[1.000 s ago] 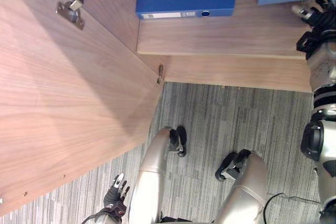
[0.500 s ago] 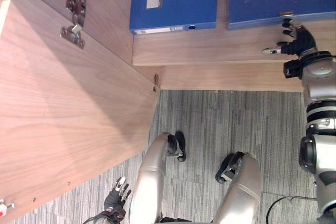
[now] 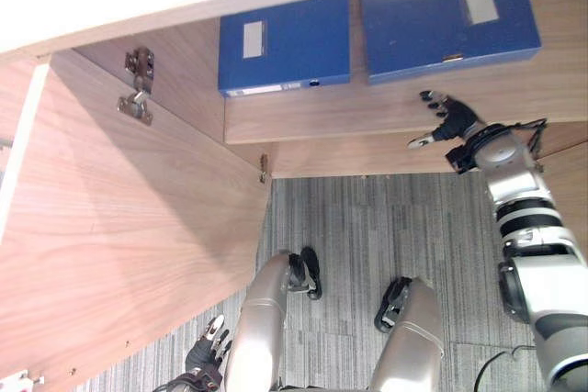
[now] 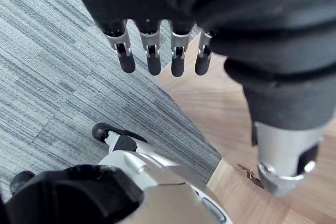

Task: Walk over to the cabinet, pick up the folder, carry it to the office cabinet, place the folder inside the office cabinet, then close the office cabinet door

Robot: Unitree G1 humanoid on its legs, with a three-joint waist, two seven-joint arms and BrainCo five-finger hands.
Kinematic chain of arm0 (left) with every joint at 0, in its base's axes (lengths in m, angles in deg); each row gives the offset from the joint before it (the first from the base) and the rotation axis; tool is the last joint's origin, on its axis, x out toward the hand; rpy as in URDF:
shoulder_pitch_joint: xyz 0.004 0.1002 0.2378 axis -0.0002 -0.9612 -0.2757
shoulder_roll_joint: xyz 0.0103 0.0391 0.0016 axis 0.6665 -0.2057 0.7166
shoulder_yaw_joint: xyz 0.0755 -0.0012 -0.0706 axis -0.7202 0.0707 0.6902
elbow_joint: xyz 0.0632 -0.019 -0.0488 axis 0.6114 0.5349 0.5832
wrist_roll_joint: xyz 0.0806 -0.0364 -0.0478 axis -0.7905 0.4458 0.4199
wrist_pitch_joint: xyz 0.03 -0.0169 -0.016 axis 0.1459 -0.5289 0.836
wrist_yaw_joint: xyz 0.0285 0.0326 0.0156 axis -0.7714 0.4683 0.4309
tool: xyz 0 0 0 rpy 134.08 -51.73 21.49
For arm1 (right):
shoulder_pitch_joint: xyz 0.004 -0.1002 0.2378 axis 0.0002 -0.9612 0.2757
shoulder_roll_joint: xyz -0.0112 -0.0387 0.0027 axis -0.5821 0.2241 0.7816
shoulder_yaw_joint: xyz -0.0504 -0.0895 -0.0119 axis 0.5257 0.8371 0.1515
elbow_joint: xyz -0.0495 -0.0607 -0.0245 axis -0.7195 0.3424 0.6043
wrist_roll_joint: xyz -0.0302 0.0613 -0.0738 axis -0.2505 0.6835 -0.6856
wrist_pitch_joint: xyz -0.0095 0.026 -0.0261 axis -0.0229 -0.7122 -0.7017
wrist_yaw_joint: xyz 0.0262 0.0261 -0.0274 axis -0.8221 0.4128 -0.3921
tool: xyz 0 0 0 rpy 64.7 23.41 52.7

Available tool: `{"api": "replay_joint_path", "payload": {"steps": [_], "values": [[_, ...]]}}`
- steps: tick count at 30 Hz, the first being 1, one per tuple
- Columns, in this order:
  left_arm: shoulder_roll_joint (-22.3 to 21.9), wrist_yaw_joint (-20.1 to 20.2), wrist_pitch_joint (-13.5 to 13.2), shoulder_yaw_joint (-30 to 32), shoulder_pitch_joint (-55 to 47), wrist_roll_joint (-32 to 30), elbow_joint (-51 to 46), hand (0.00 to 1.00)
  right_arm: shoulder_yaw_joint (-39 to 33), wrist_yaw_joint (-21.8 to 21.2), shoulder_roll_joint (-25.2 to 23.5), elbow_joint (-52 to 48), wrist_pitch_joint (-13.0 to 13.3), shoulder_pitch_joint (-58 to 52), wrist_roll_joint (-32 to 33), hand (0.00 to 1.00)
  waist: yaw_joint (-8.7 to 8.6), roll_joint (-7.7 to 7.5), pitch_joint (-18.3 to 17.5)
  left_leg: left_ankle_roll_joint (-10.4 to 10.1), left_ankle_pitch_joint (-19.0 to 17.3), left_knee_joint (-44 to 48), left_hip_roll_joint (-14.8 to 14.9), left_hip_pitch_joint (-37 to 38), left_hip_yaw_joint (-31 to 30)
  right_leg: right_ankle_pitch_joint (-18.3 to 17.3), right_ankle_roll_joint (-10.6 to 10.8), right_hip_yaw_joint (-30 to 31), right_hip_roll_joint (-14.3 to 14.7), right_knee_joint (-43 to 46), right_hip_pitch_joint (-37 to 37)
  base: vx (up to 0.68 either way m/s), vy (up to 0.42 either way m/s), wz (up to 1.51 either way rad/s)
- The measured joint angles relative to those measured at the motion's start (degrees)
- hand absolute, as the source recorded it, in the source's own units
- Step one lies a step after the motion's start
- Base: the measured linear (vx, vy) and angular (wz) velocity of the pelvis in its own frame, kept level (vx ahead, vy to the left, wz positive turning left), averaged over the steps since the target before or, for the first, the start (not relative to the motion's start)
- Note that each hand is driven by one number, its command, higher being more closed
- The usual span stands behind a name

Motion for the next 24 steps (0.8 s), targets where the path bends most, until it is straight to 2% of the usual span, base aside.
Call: {"api": "replay_joint_path", "payload": {"steps": [3, 5, 6, 9, 11, 13, 15, 16, 18, 19, 21, 24], "values": [[0.3, -0.1, 0.0, 0.8, -0.1, -0.2, 0.5, 0.00, 2.1, -0.3, -5.4, 2.0, -0.8, -3.7, -1.0, 0.00, -0.14, -1.86, -1.0, -0.8, 2.0, -5.3, 0.4, 4.2, 0.1, 2.3, -0.6, -1.9, 1.4, -5.7, 4.5, 0.04, -0.036, -0.11], [0.8, -0.2, -0.1, 1.0, -0.1, -0.7, 0.6, 0.00, 4.5, -0.6, -10.5, 6.7, -3.4, -8.2, -2.6, 0.00, 0.05, -3.39, -1.9, -1.7, 3.9, -10.0, 0.3, 7.9, 0.0, 4.0, -0.8, -3.4, 2.5, -10.4, 8.5, 0.06, -0.070, 0.00], [0.8, -0.7, -0.1, 1.3, -0.1, -0.7, 0.6, 0.00, 4.6, -0.5, -15.5, 9.5, -4.9, -13.2, -4.2, 0.00, 0.19, -4.01, -2.4, -2.3, 5.6, -13.9, 0.3, 10.7, -0.4, 5.5, -1.2, -5.5, 3.4, -14.7, 12.1, 0.06, -0.066, 0.09], [0.6, -1.3, -0.1, 1.8, -0.1, -1.7, 0.6, 0.00, 4.6, -0.3, -23.1, 12.0, -6.7, -20.6, -4.4, 0.00, -0.15, -4.60, -3.0, -3.2, 8.8, -21.1, 0.1, 15.8, -0.9, 8.2, -1.5, -8.6, 5.1, -21.9, 18.1, 0.07, -0.082, 0.11], [0.5, -1.7, -0.1, 2.8, -0.2, -2.5, 0.7, 0.00, 4.1, 1.2, -26.5, 12.2, -6.8, -23.9, -4.0, 0.00, -0.59, -5.42, -3.9, -3.8, 11.0, -26.0, 0.1, 19.1, -1.0, 10.2, -1.8, -10.1, 6.3, -26.8, 21.6, 0.06, -0.090, 0.04], [-0.4, -2.4, -0.1, 5.1, -0.2, -2.9, 1.2, 0.00, 2.5, 3.6, -29.2, 11.9, -6.8, -28.0, -3.1, 0.00, -0.85, -6.86, -6.6, -4.7, 13.4, -31.3, 0.1, 22.0, -1.0, 12.6, -1.9, -11.8, 7.9, -32.2, 24.7, 0.08, -0.096, 0.00], [-2.0, -3.6, -1.2, 8.9, 0.0, -3.2, 2.9, 0.00, -3.2, 7.5, -32.7, 11.8, -6.3, -34.0, 1.1, 0.00, -1.14, -9.27, -10.9, -5.8, 16.7, -39.0, 0.1, 26.1, -0.9, 16.3, -1.8, -13.9, 10.4, -40.4, 29.1, 0.13, -0.110, -0.04], [-2.2, -4.0, -1.4, 9.5, 0.3, -3.3, 3.4, 0.00, -5.5, 8.2, -33.5, 11.9, -6.2, -35.4, 2.0, 0.00, -1.21, -9.87, -11.8, -6.0, 17.7, -41.0, 0.0, 27.2, -0.8, 17.3, -1.8, -14.3, 11.0, -42.5, 30.1, 0.13, -0.104, -0.10], [-2.3, -5.2, -2.0, 10.8, 2.0, -5.5, 5.6, 0.00, -14.8, 11.0, -36.1, 13.4, -6.0, -39.6, 6.0, 0.00, -2.10, -12.01, -15.1, -6.6, 21.8, -48.9, -0.6, 30.6, -1.0, 20.1, -1.9, -15.7, 12.9, -48.7, 32.5, 0.07, -0.067, 0.05], [-2.1, -5.7, -2.0, 10.9, 2.5, -6.0, 6.0, 0.00, -17.6, 11.8, -36.7, 13.5, -5.9, -40.6, 7.6, 0.00, -2.53, -12.30, -15.5, -6.6, 22.8, -50.8, -0.9, 31.4, -1.3, 20.4, -1.9, -16.3, 13.1, -49.6, 33.2, 0.05, -0.068, 0.35], [-2.0, -7.4, -2.6, 10.9, 4.7, -7.5, 7.7, 0.00, -28.1, 15.1, -37.8, 13.4, -5.4, -44.5, 15.2, 0.00, -3.95, -12.38, -15.9, -6.6, 25.7, -56.5, -2.0, 35.5, -3.0, 20.5, -1.8, -18.4, 13.2, -51.0, 36.3, 0.03, -0.050, 0.38], [-2.6, -9.2, -2.8, 10.8, 5.6, -8.0, 7.9, 0.00, -36.3, 18.5, -38.5, 13.3, -4.5, -47.0, 22.3, 0.00, -4.25, -12.53, -16.3, -6.4, 26.8, -59.8, -2.7, 39.6, -2.8, 20.5, -1.8, -18.3, 13.1, -51.7, 39.1, 0.00, 0.002, 0.02]]}}
